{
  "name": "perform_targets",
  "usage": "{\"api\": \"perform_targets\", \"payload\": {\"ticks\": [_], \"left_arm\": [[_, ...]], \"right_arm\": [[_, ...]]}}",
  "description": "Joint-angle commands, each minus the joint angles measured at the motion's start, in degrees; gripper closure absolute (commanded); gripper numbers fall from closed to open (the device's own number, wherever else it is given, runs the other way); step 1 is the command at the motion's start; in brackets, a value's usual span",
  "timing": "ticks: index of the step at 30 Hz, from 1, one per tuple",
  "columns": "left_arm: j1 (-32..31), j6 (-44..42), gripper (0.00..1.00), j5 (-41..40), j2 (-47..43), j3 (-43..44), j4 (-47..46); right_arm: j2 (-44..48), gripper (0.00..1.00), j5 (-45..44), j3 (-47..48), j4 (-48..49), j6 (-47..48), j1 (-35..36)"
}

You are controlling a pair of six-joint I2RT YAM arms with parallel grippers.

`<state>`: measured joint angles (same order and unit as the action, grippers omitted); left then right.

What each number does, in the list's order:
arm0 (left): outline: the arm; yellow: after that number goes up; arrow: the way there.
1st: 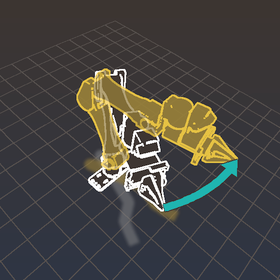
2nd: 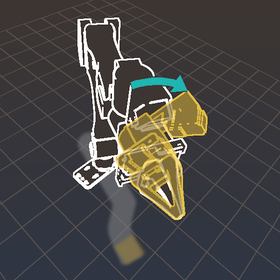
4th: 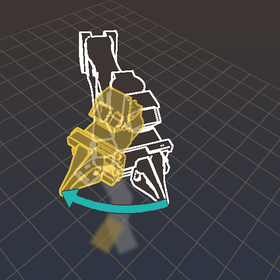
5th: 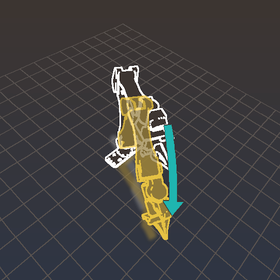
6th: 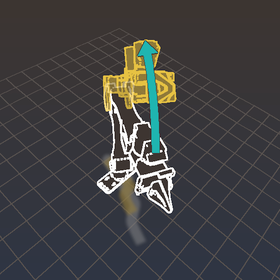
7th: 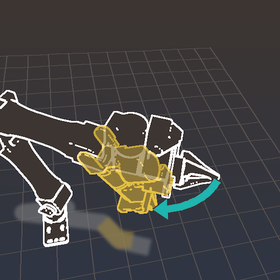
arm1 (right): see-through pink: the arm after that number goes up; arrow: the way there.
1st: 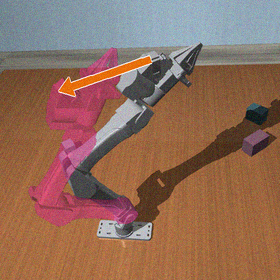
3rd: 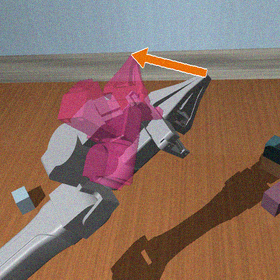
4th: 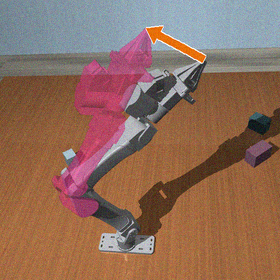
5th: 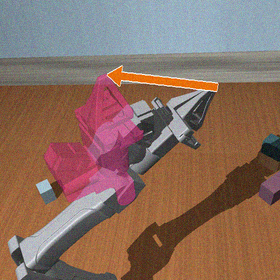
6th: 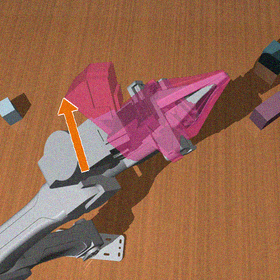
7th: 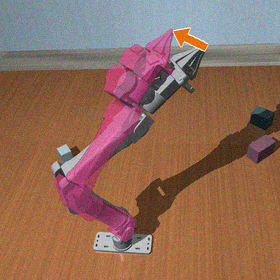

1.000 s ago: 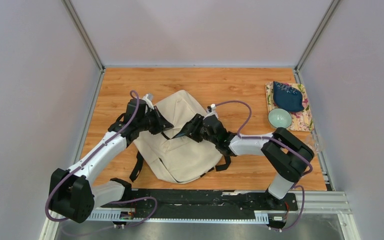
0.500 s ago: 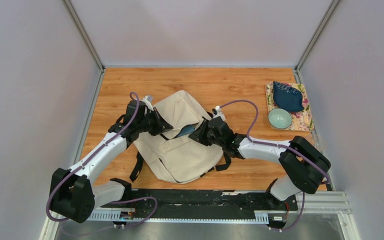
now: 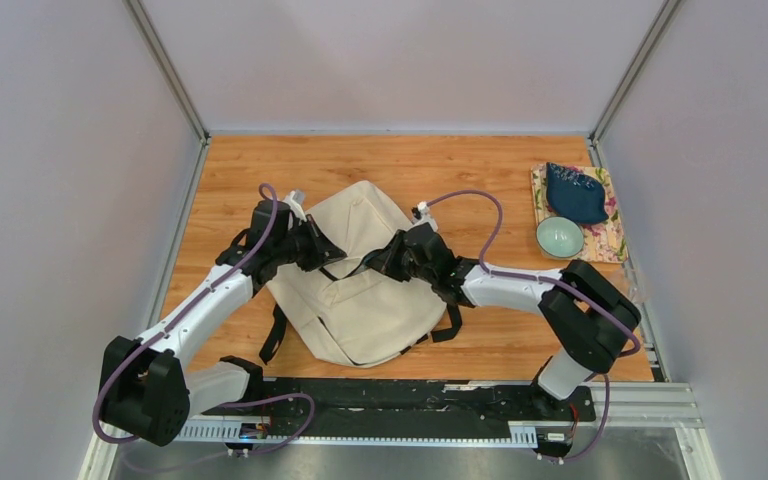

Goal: Pack the student bag
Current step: Place the personal item in the student bag.

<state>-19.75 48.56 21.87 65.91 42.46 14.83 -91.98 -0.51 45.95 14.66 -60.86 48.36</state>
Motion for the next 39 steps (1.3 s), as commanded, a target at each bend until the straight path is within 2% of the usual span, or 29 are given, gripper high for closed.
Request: {"api": "perform_targets", "payload": {"ticks": [1,10,24,27,39], "left_arm": [[0.1,-0.5,1.0,2.7,-0.2,-0.1,-0.3],[0.8,-0.6,1.0,2.7,-0.5,-0.7,-0.2],[2.2,-0.3,1.0,3.3,-0.8,-1.9,-0.8],[2.3,-0.3,1.0,3.4,-0.9,-2.1,-1.0],[2.8,0.0,1.0,4.1,-1.0,-2.1,-1.1]], "right_arm": [[-3.9,0.96,-1.0,5.9,3.9,0.2,0.0],[-12.5,0.95,-0.5,13.8,8.2,-1.5,-0.4],[1.1,0.9,-0.4,4.9,1.6,7.8,-0.4],[1.3,0.9,-0.4,4.9,-2.3,7.8,-0.2],[-2.8,0.96,0.2,7.5,-4.5,7.9,0.8]]}}
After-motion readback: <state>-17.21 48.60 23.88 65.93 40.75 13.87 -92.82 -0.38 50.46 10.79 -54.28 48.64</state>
